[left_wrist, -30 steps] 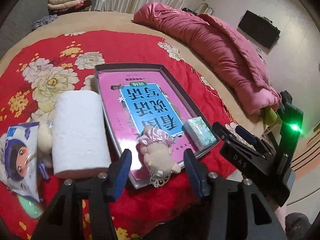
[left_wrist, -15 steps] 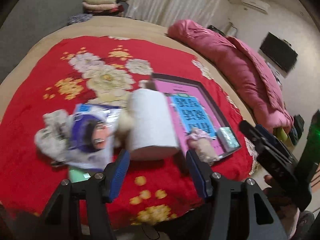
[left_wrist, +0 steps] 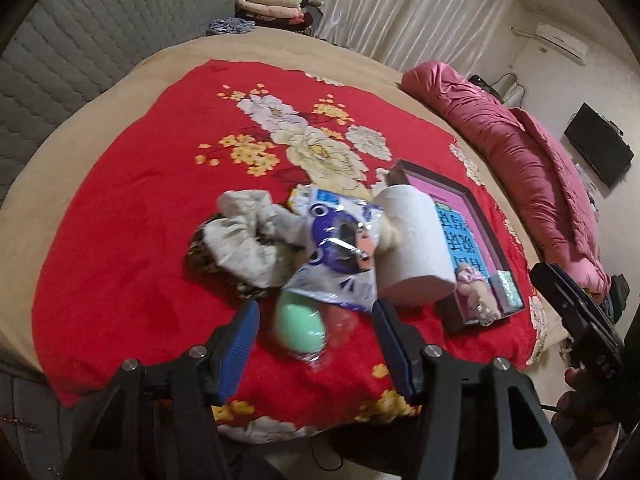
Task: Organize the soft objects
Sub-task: 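Move the left tool back to the pile while the right tool grasps the cartoon-face packet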
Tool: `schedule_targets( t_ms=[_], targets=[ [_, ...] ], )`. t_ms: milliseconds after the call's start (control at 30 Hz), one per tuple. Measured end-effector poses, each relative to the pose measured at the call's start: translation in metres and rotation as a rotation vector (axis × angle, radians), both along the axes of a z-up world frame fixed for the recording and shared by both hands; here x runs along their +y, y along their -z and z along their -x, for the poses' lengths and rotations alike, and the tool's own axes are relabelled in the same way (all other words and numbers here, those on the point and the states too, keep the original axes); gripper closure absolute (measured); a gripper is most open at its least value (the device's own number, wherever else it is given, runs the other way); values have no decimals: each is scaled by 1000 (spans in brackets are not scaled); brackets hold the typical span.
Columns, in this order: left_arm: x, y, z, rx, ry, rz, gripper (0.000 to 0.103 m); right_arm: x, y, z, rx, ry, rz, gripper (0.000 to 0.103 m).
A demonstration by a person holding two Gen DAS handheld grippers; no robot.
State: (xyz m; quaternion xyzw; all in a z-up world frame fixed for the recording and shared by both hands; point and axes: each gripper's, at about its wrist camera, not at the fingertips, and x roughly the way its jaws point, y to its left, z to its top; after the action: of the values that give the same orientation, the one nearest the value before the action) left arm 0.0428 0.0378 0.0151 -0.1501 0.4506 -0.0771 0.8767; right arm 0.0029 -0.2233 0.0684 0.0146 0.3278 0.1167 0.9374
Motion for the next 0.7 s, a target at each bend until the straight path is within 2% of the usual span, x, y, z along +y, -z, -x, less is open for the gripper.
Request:
schedule_targets(
  t_ms=[200,300,500,700],
  targets=[
    [7,13,8,30,5,-6,45,24,7,2,53,-76,-14,27],
    [7,23,9,57,13,5,45,30,14,0,101,-106,-57,27],
    [3,46,7,115,21,25,45,37,27,-2,174,-138,-78,27],
    [0,61,0,142,16,40,45,42,36,-6,203,-157,-75,27]
  ],
)
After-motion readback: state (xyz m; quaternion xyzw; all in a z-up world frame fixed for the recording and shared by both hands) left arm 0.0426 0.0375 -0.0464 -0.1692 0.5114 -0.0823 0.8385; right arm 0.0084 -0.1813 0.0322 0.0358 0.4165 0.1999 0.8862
